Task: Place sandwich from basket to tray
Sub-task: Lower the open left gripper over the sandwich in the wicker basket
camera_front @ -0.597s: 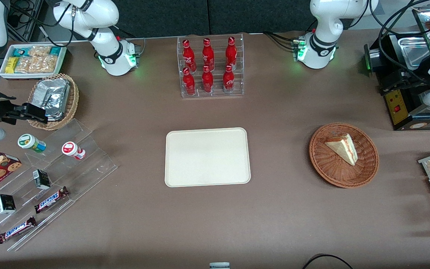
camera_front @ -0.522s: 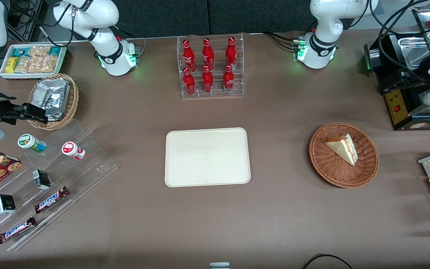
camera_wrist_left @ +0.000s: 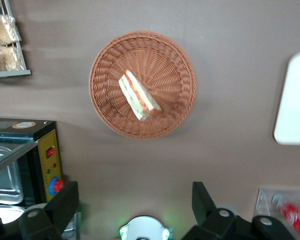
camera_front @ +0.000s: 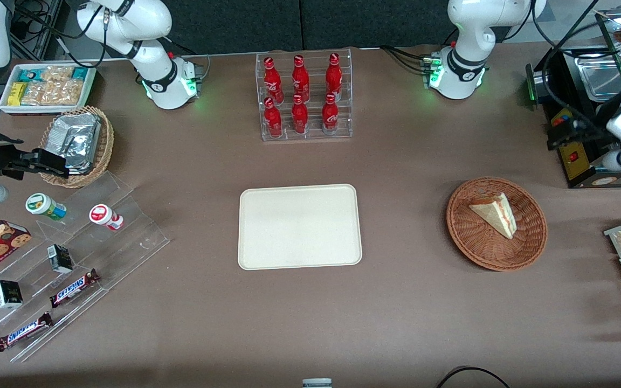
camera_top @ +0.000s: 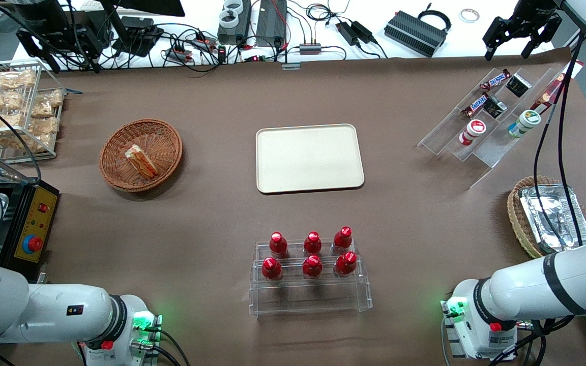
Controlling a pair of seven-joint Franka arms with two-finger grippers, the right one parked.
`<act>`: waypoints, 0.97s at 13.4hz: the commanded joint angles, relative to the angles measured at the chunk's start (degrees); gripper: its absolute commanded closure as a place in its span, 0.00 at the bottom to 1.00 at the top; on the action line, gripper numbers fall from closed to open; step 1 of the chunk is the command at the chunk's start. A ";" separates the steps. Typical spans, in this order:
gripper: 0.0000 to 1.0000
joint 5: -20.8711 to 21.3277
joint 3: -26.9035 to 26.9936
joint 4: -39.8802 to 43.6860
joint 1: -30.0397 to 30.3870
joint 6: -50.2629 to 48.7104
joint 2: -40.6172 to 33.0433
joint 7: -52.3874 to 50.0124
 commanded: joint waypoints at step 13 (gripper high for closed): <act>0.00 -1.52 0.77 -34.84 0.83 45.87 2.37 -37.57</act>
